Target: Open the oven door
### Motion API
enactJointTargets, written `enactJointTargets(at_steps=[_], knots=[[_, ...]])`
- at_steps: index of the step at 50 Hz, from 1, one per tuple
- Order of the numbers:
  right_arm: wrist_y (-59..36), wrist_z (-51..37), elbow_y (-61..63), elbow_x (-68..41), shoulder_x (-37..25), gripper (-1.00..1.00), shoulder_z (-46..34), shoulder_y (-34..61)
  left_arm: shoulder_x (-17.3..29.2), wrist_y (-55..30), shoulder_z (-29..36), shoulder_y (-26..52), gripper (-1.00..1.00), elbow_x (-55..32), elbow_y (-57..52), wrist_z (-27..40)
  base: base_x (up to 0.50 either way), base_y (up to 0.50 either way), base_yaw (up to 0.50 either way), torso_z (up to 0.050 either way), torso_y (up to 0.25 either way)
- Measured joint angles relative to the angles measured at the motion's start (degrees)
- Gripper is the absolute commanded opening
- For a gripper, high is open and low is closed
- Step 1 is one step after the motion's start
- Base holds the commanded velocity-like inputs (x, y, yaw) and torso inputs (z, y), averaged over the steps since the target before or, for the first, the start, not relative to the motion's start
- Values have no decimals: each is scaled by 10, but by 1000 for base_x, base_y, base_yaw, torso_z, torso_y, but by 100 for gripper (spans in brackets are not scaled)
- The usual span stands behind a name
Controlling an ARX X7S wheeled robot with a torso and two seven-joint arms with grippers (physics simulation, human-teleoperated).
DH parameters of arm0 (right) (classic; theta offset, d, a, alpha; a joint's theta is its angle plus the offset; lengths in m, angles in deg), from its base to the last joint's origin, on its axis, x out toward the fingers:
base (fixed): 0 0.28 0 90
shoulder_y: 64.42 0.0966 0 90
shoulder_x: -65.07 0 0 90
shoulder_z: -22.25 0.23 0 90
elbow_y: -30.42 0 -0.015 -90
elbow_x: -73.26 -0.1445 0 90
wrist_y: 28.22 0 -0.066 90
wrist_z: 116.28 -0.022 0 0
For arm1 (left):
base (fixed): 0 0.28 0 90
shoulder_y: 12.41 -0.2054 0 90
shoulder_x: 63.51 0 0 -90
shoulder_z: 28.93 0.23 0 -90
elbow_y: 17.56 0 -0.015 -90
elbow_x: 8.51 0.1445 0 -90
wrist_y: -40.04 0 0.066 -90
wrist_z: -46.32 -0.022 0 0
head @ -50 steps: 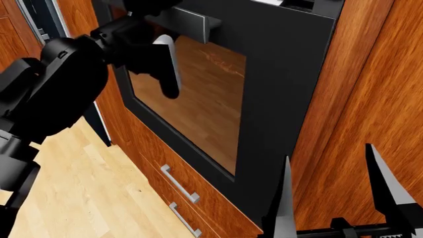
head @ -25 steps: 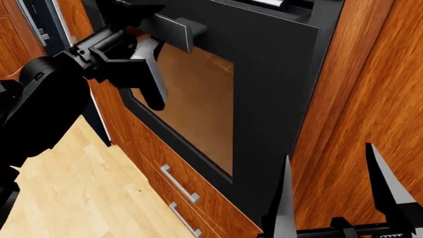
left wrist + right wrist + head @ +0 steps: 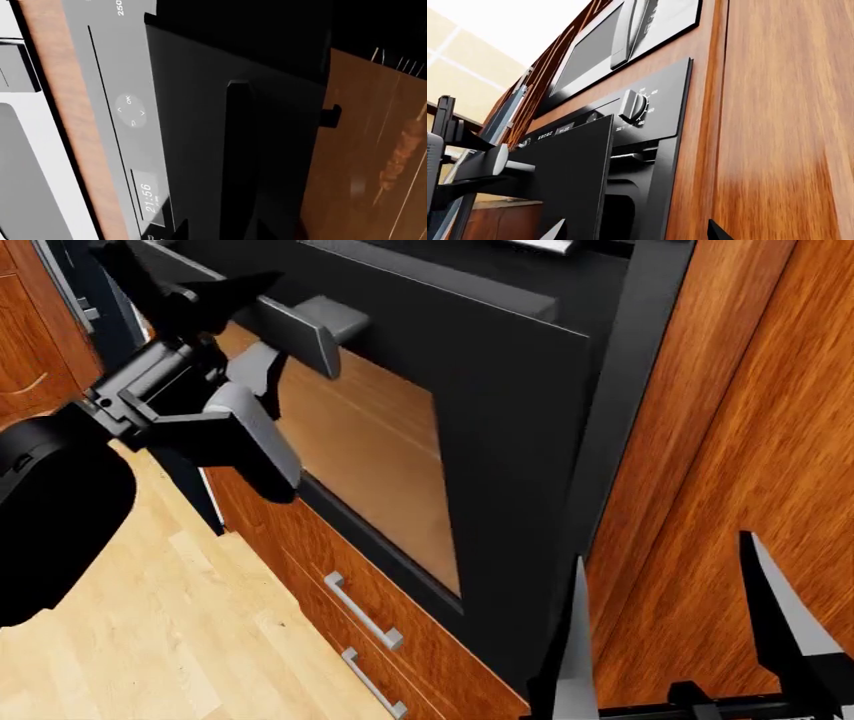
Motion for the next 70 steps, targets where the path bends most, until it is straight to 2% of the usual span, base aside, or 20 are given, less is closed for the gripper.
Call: enactJointTargets(at_steps=[25,38,55,70], knots=[[-1,-2,1,-3,-3,100,-2,3,67,-24,-42,-96,-100,-25,-85,58,0,0,-1,0,0],[-1,-3,2,-3,-4,100,-4,3,108,-15,-76,-179,-100,-47,-121,136,1,-1,-3,0,1],[2,-5,4,-5,-8,100,-5,1,145,37,-117,-292,-100,-102,-134,246,2,-2,-2,0,1],[6,-7,3,-9,-10,100,-7,3,165,51,-130,-336,-100,-123,-144,280,0,-2,-2,0,0]])
